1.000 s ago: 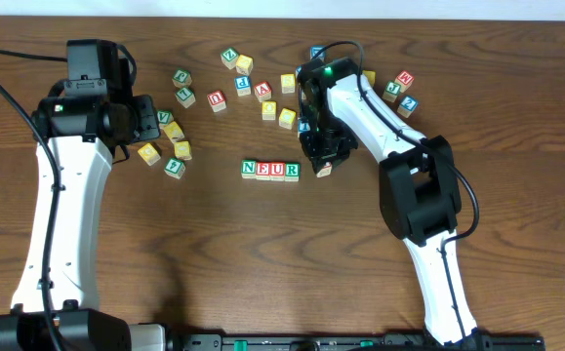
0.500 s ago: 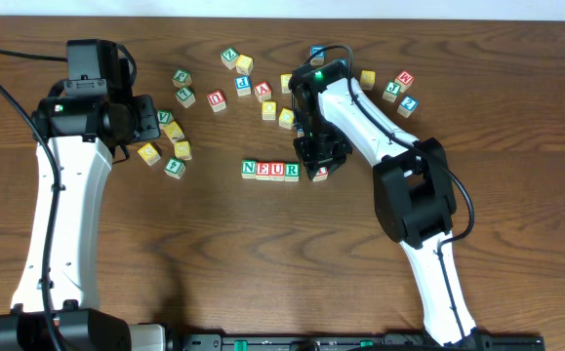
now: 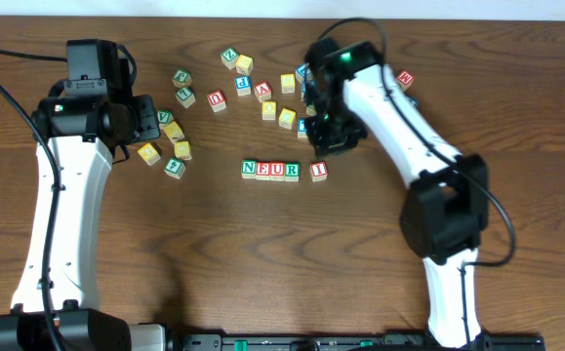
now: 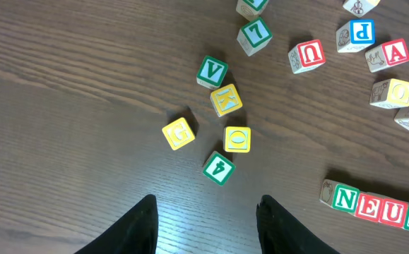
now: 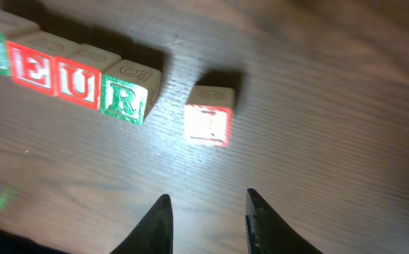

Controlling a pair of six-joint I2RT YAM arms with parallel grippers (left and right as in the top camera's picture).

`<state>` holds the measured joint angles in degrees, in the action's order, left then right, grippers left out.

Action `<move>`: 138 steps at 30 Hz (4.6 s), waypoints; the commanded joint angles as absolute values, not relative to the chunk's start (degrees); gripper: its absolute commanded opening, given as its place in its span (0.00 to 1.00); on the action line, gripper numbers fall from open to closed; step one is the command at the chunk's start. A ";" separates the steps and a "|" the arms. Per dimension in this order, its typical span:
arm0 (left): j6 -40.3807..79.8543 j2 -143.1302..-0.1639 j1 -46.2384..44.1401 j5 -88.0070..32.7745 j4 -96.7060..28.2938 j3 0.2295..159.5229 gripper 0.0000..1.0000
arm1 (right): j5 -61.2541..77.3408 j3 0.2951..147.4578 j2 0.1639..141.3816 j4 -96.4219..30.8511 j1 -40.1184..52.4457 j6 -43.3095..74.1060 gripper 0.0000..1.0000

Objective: Spell out NEURIPS

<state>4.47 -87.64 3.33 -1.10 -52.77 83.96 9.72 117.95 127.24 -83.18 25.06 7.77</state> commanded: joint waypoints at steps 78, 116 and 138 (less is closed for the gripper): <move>4.80 -87.24 3.57 -0.43 -53.10 84.44 0.45 | 12.43 81.52 118.56 -46.13 25.61 18.85 0.28; 4.80 -87.24 3.57 -0.43 -53.12 84.44 0.45 | 13.67 81.52 118.56 -52.82 29.58 23.68 0.04; 4.80 -87.24 3.57 -0.43 -52.84 83.33 0.45 | 13.67 81.52 118.56 -47.07 29.78 23.49 0.05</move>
<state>4.47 -87.64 3.33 -1.10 -52.73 83.92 13.37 81.67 118.67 -47.20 29.50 23.11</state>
